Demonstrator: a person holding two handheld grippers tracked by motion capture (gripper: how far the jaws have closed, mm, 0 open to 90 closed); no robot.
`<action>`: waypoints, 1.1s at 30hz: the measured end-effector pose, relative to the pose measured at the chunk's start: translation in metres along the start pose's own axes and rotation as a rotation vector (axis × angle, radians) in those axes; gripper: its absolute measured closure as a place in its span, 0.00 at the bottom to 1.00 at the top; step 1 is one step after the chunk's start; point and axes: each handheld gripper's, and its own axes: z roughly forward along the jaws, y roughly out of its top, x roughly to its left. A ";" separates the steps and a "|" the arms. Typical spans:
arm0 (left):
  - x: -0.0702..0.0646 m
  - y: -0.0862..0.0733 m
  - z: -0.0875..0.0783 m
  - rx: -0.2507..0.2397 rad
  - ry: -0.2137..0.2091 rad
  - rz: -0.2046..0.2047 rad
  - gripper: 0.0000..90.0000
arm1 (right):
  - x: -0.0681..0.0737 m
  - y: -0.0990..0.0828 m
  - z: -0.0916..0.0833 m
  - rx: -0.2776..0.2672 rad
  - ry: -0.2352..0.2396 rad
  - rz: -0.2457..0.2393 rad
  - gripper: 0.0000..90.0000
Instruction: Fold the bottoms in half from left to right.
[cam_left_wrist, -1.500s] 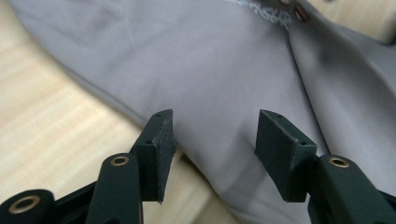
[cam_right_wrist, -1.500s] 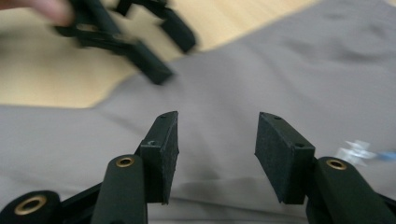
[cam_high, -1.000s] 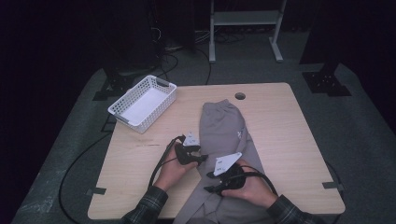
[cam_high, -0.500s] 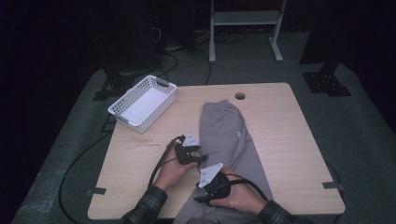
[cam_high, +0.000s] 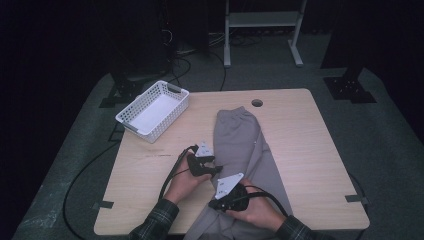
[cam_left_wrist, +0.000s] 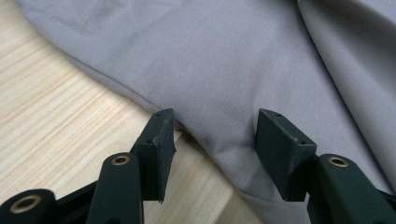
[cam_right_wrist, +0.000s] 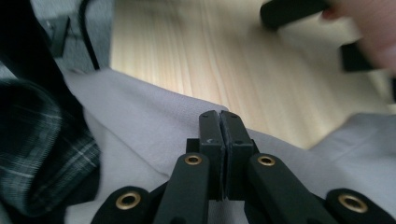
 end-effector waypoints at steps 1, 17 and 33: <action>0.000 0.000 0.000 0.000 0.000 -0.001 0.52 | 0.000 -0.001 -0.006 -0.014 -0.001 0.002 0.98; 0.000 -0.001 0.000 0.000 0.002 0.004 0.52 | -0.007 -0.040 -0.073 -0.054 -0.055 0.096 0.98; 0.000 0.000 0.000 0.001 0.013 -0.005 0.52 | 0.003 -0.100 -0.111 0.051 -0.075 0.180 0.98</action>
